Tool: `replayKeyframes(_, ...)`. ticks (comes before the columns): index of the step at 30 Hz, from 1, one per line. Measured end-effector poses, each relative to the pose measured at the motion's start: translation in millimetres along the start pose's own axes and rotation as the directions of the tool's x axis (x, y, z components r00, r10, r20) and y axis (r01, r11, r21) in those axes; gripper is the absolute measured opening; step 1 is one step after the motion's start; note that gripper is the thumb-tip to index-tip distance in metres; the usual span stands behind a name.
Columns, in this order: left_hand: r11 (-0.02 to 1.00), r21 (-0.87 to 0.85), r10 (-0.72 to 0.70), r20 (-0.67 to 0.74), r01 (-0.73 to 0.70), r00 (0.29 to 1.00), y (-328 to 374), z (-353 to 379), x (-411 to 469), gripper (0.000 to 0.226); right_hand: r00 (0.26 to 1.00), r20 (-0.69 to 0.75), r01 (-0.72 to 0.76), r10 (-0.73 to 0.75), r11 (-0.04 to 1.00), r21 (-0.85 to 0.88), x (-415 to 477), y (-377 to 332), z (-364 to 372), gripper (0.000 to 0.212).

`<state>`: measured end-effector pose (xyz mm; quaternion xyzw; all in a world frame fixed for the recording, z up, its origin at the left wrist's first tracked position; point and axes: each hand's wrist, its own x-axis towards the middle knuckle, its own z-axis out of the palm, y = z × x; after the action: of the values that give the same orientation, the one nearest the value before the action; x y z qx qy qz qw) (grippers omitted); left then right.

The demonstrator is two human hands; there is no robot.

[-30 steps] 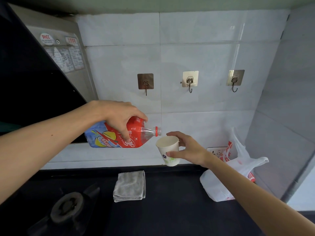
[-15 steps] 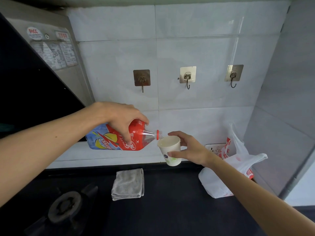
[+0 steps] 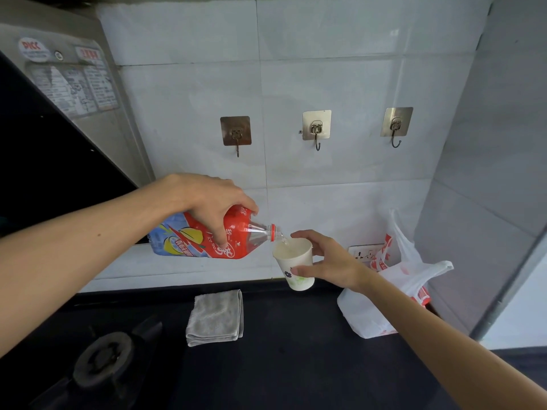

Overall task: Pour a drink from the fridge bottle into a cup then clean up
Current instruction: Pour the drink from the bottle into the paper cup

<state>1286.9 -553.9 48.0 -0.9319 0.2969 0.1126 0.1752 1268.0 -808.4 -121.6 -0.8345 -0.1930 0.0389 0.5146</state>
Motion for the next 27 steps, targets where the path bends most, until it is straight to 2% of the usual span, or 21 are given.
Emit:
replayKeyframes(11, 1.0, 0.0, -0.009, 0.014, 0.009, 1.0, -1.0, 2.0, 2.1, 0.094, 1.0, -0.01, -0.004, 0.005, 1.0, 0.028, -4.8, 4.7, -2.4, 0.064)
replayKeyframes(15, 0.998, -0.068, -0.007, -0.035, 0.004, 0.999, -5.2, 12.1, 3.2, 0.092, 0.991, -0.135, 0.029, 0.001, 0.975, 0.221, -5.1, -0.8, -11.5, 0.059)
replayKeyframes(18, 0.97, -0.241, -0.02, -0.146, -0.016, 0.989, -10.0, 33.7, 1.3, 0.09, 0.967, -0.255, 0.073, 0.014, 0.942, 0.328, -3.8, -13.1, -23.5, 0.056)
replayKeyframes(20, 0.899, -0.434, -0.063, -0.245, -0.051, 0.968, -9.9, 56.2, 0.7, 0.089, 0.955, -0.297, 0.105, 0.0, 0.935, 0.338, -2.7, -22.3, -30.7, 0.055)
replayKeyframes(23, 0.721, -0.685, -0.177, -0.333, -0.108, 0.926, -4.9, 95.2, 2.4, 0.087, 0.949, -0.314, 0.12, -0.017, 0.942, 0.312, -1.8, -34.7, -36.9, 0.056)
replayKeyframes(27, 0.542, -0.819, -0.28, -0.384, -0.186, 0.88, 9.9, 137.3, 1.4, 0.084, 0.954, -0.3, 0.104, -0.027, 0.965, 0.242, -1.6, -40.0, -33.2, 0.056)
